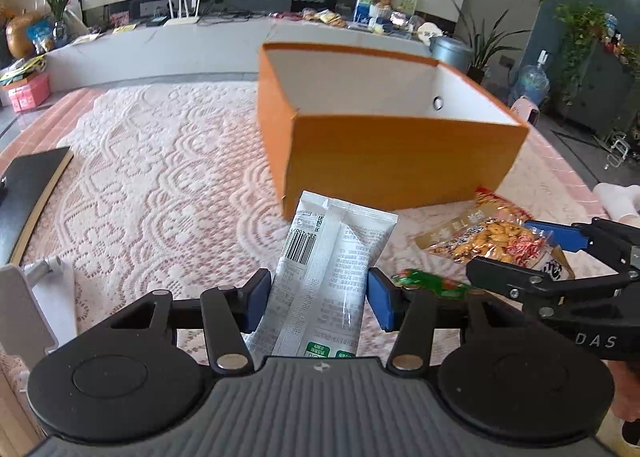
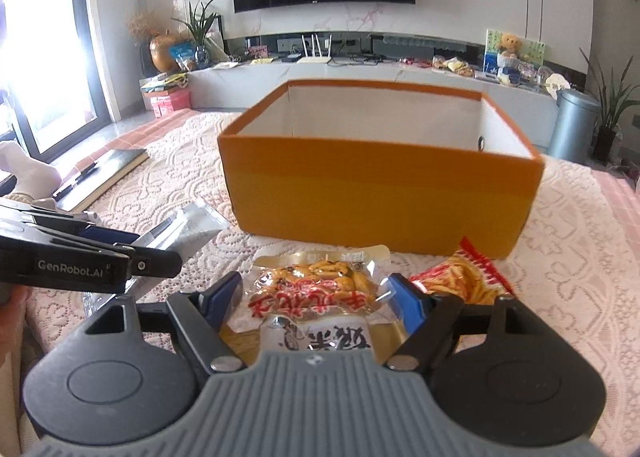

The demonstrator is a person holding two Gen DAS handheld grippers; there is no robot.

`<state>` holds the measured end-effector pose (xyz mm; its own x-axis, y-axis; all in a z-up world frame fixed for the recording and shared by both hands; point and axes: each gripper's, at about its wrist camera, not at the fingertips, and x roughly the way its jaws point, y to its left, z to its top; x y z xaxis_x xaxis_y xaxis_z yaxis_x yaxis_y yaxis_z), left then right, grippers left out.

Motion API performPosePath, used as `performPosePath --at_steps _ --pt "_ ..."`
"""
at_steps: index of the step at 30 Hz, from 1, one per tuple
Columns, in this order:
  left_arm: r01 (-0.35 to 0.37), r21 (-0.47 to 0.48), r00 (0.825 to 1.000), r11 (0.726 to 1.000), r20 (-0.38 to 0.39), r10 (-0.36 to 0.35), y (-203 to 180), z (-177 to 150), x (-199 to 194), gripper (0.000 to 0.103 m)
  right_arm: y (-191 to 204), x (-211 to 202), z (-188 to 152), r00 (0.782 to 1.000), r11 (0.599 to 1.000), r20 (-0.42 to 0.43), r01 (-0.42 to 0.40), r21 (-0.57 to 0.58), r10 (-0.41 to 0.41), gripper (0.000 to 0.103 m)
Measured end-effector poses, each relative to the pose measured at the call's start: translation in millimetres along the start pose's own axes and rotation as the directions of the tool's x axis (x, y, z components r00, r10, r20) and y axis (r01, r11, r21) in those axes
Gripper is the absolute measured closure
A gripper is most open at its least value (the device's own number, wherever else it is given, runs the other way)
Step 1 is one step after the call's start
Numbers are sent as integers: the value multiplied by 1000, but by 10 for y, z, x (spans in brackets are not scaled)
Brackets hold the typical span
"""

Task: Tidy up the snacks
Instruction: 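Lift both held packs and carry them over the orange box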

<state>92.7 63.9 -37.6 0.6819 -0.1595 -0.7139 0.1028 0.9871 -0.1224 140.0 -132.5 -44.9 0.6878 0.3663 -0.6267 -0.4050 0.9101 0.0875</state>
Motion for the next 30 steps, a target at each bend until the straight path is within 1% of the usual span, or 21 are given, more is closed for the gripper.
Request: performPosePath --at_steps 6,9,13,18,21,25,30 --pt "5 42 999 999 41 -7 -214 106 -197 44 0 -266 39 999 999 47 10 -33 -9 27" --pt "12 69 998 998 58 -16 -314 188 -263 44 -8 -378 74 997 997 68 32 -65 -28 27" --pt "9 114 997 993 73 -18 -460 323 -316 44 -64 -519 153 994 993 99 61 -103 -51 27" --pt "19 146 994 989 102 -34 -600 552 -370 44 -190 -641 320 988 987 134 90 -133 -72 27" --pt "21 166 993 986 114 -40 -668 695 -361 44 -277 -684 433 985 984 152 107 -140 -85 27" --pt "7 177 990 984 135 -31 -735 870 -311 44 -401 -688 627 984 987 160 102 -123 -81 27" --pt "4 171 992 985 124 -25 -766 1049 -158 44 -511 -651 880 977 983 191 123 -137 -96 27"
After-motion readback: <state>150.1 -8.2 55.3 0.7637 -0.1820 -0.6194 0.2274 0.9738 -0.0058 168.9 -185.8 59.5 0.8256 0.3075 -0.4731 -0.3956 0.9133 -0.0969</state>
